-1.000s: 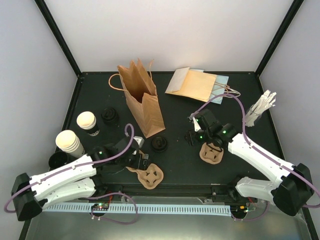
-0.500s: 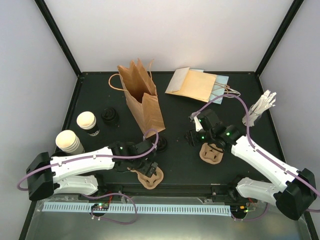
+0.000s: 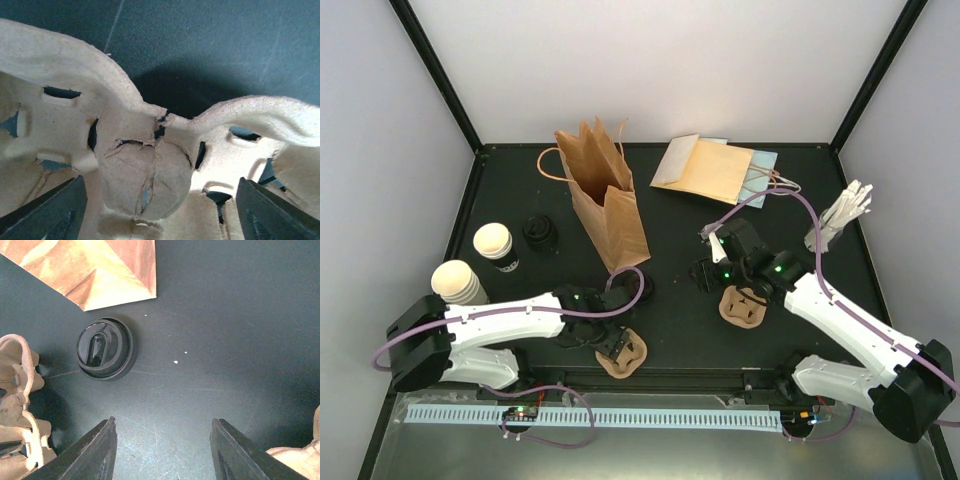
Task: Pack the takeout coffee
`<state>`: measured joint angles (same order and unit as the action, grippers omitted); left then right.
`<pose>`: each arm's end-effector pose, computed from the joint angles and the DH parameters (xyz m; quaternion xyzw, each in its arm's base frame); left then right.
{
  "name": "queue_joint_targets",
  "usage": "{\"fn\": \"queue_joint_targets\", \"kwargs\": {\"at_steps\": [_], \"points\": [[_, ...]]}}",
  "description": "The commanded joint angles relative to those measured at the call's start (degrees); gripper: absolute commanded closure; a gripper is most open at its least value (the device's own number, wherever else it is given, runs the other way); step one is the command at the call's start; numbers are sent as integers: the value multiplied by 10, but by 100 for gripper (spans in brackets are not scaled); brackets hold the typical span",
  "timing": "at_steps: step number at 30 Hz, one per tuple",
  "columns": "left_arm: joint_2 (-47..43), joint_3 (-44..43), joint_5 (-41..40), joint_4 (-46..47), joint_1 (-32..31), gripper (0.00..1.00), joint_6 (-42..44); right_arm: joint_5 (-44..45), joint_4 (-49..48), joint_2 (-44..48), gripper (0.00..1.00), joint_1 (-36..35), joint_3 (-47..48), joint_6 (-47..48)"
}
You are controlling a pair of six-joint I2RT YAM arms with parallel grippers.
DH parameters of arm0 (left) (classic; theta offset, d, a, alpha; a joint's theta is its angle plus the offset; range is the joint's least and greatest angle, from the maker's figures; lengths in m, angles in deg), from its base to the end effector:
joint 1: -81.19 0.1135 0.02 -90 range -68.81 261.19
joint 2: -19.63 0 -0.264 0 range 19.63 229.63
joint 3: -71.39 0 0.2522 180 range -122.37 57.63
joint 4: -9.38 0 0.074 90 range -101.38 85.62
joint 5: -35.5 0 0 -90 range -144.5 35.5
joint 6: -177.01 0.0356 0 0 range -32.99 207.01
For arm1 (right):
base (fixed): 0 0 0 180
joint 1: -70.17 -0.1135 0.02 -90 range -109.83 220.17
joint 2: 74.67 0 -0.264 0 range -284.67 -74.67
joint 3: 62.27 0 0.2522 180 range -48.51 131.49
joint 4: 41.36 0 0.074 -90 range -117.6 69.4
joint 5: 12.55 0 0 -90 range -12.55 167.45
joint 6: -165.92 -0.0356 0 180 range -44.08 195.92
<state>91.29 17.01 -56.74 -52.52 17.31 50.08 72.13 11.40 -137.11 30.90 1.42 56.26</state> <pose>0.0886 -0.1775 0.1816 0.2301 0.9684 -0.0602 0.0751 0.1668 0.1406 0.2674 -0.1757 0.9267 0.2001 0.2651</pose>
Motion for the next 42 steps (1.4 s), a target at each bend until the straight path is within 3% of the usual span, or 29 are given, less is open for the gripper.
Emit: {"fn": "queue_joint_targets", "kwargs": {"at_steps": [1, 4, 10, 25, 28, 36, 42], "points": [[14, -2, 12, 0, -2, 21, -4, -8, 0, 12, 46, -4, 2, 6], [30, -14, 15, -7, -3, 35, 2, -10, -1, 10, 46, -3, 5, 4], [21, -44, 14, -20, -6, 51, 4, -10, 0, 10, 46, -3, 6, 1], [-41, -83, 8, -43, -5, 54, -7, -10, -1, 13, 45, -4, 2, -2], [-41, -79, 7, -46, -5, 50, -7, -10, -3, 12, 45, -3, 1, -3], [1, -46, 9, -33, -2, 21, -1, -13, -4, 14, 45, -3, -1, -4], [36, -37, 42, 12, -1, 19, 24, -12, -1, 14, 45, -4, -2, -4]]}}
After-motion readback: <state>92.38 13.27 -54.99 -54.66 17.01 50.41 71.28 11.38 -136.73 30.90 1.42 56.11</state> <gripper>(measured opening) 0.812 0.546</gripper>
